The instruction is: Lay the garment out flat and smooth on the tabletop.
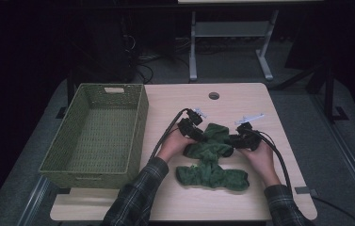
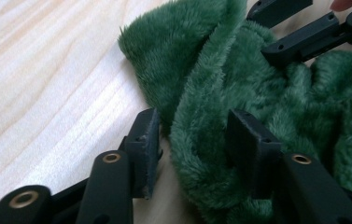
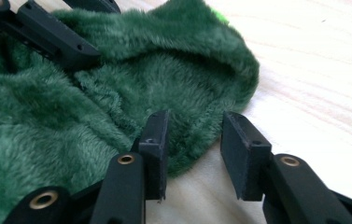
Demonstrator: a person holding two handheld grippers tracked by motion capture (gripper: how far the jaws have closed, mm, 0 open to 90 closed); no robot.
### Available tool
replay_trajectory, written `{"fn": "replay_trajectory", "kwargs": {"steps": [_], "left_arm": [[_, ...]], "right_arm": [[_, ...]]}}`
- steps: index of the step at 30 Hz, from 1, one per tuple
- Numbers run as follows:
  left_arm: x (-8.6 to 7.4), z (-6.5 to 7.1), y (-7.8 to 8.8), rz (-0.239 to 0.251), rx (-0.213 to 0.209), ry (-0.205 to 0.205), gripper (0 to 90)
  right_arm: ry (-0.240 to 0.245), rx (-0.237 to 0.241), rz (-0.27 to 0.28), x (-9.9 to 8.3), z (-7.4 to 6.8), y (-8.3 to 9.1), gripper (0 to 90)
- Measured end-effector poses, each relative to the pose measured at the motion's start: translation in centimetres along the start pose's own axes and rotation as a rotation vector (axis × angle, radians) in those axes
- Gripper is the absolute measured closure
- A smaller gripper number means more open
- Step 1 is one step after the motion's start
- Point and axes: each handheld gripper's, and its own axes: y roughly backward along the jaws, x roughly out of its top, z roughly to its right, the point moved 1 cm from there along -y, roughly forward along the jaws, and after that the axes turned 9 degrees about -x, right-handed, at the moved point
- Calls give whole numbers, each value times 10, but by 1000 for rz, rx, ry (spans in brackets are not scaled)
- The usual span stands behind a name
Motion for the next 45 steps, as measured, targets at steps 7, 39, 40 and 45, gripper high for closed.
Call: {"fn": "replay_trajectory", "kwargs": {"steps": [7, 39, 40, 45], "left_arm": [[-7, 0, 5, 3, 28, -18, 745], [-34, -26, 11, 182, 145, 44, 844], [-33, -26, 11, 180, 148, 50, 825], [-28, -21, 20, 207, 132, 54, 645]], "right_arm": [[29, -24, 1, -1, -5, -1, 771], [29, -113, 34, -10, 16, 8, 896], [19, -111, 32, -11, 16, 7, 895], [8, -91, 48, -10, 18, 12, 849]]}}
